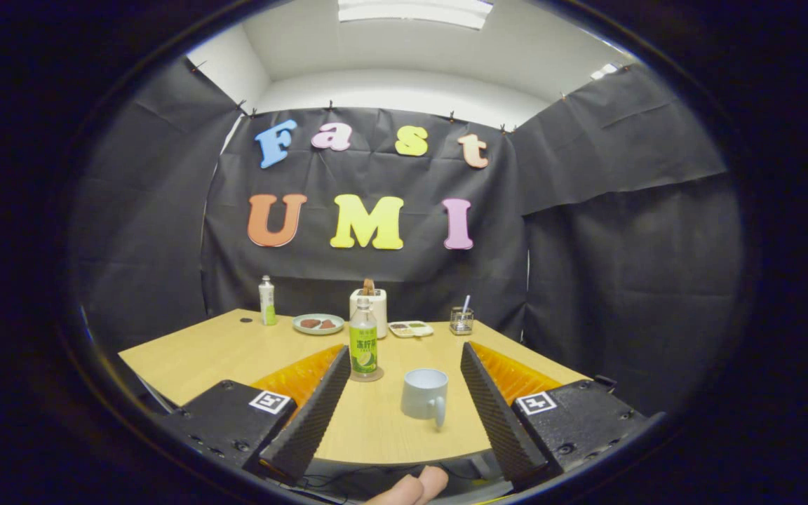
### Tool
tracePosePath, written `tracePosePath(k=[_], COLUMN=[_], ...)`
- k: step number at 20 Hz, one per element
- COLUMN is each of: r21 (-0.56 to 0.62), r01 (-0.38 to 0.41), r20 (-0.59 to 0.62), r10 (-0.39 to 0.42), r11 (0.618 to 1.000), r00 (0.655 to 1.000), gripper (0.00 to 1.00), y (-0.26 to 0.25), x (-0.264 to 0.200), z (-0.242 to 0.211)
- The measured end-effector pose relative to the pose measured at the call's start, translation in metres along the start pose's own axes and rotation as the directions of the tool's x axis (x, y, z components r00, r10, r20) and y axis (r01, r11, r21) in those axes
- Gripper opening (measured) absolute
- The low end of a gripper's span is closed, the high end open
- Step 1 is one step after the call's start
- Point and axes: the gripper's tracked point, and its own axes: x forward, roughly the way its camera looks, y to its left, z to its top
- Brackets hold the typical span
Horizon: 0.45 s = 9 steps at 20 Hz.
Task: Take the bottle from table, then pour the juice into the cup, finally place the bottle on the coaster
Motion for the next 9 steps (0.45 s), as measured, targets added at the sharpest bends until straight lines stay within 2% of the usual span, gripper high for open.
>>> tracePosePath(k=[3,9], r21=[-0.006,0.025], r01=[-0.001,-0.032], r20=[-0.033,-0.01], r10=[0.0,0.032], r11=[1.0,0.999], r00=[0.999,0.999], gripper=[1.0,1.0], y=[0.003,0.011], x=[-0.003,-0.011], z=[-0.006,0.004])
